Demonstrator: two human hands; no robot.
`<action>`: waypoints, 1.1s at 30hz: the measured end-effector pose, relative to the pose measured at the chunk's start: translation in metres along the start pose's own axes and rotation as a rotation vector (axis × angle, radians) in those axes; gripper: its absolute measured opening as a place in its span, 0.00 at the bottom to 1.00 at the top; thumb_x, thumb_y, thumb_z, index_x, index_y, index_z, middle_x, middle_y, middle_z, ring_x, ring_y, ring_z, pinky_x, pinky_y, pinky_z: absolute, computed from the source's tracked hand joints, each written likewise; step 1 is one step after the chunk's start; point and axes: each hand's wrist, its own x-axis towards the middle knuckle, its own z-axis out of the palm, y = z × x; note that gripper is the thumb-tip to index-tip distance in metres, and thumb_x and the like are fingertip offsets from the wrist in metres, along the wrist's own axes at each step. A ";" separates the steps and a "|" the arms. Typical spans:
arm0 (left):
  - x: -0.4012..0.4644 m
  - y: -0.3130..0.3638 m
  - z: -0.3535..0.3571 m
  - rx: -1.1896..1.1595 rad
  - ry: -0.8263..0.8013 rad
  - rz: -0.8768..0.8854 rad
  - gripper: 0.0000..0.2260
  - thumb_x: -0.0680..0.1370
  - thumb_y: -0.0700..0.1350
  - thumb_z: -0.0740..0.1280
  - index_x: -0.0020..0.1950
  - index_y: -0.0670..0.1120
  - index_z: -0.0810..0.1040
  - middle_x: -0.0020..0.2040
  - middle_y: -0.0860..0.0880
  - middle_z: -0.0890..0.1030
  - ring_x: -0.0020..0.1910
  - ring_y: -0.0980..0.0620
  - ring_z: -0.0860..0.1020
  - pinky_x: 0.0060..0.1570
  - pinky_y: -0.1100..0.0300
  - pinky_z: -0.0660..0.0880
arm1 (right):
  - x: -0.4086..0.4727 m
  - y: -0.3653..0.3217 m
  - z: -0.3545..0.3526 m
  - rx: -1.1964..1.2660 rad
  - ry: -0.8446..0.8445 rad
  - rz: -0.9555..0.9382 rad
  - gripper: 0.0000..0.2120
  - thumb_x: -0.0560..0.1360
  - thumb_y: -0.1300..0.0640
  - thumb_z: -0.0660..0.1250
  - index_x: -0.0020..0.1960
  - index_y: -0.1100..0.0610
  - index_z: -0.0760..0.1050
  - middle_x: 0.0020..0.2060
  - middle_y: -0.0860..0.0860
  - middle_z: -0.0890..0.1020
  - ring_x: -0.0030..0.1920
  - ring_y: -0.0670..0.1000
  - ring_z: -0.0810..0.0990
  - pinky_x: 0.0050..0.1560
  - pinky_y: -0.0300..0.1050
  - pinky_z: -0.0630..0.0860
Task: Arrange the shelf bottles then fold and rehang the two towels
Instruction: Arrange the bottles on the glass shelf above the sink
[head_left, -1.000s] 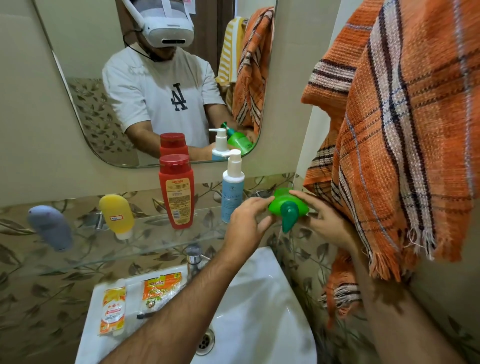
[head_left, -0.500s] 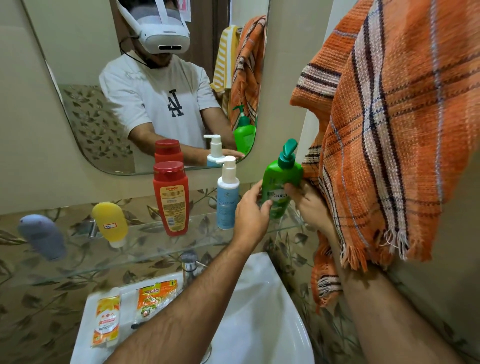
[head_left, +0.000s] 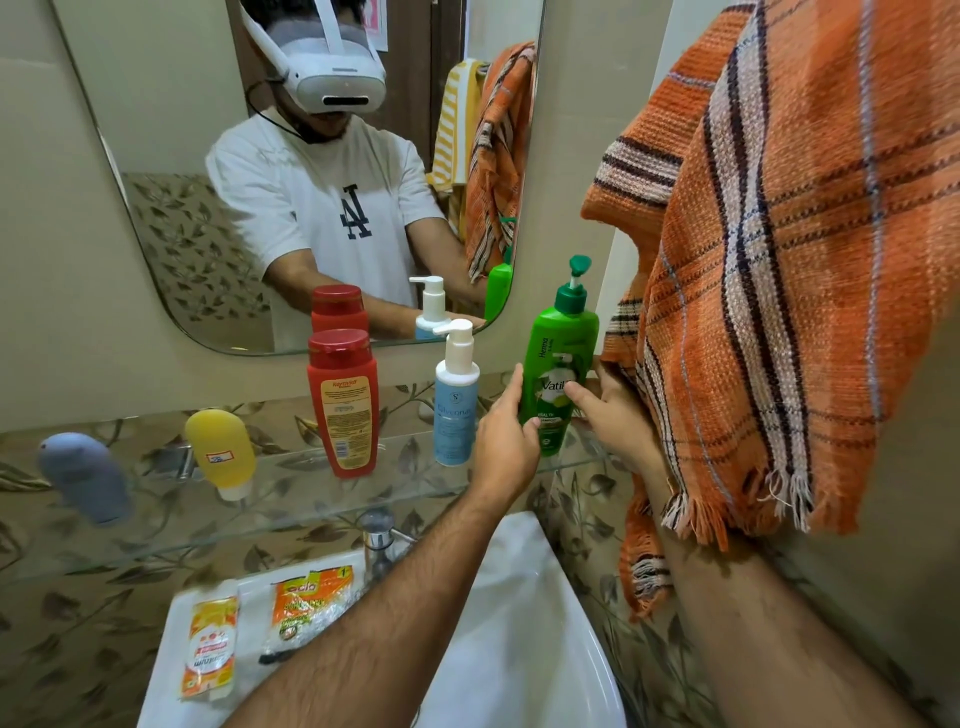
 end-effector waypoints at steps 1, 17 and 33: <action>0.001 0.000 0.000 0.003 -0.001 -0.003 0.34 0.78 0.36 0.65 0.80 0.57 0.56 0.72 0.52 0.73 0.69 0.51 0.73 0.68 0.47 0.72 | 0.001 0.001 0.000 0.005 0.001 0.010 0.21 0.82 0.65 0.58 0.74 0.58 0.64 0.68 0.59 0.75 0.68 0.58 0.75 0.70 0.59 0.70; 0.003 0.005 0.002 0.045 -0.055 -0.064 0.37 0.79 0.37 0.66 0.81 0.53 0.50 0.73 0.48 0.72 0.71 0.49 0.71 0.71 0.50 0.68 | 0.002 0.001 0.006 -0.036 -0.014 0.031 0.21 0.83 0.66 0.57 0.75 0.60 0.62 0.70 0.61 0.72 0.71 0.59 0.71 0.73 0.59 0.66; -0.048 -0.011 0.012 0.131 0.034 0.149 0.27 0.81 0.45 0.63 0.79 0.46 0.60 0.78 0.47 0.65 0.77 0.51 0.62 0.74 0.47 0.64 | -0.055 0.013 0.019 -0.198 0.096 -0.122 0.19 0.82 0.61 0.59 0.73 0.62 0.68 0.69 0.53 0.74 0.71 0.51 0.69 0.63 0.29 0.61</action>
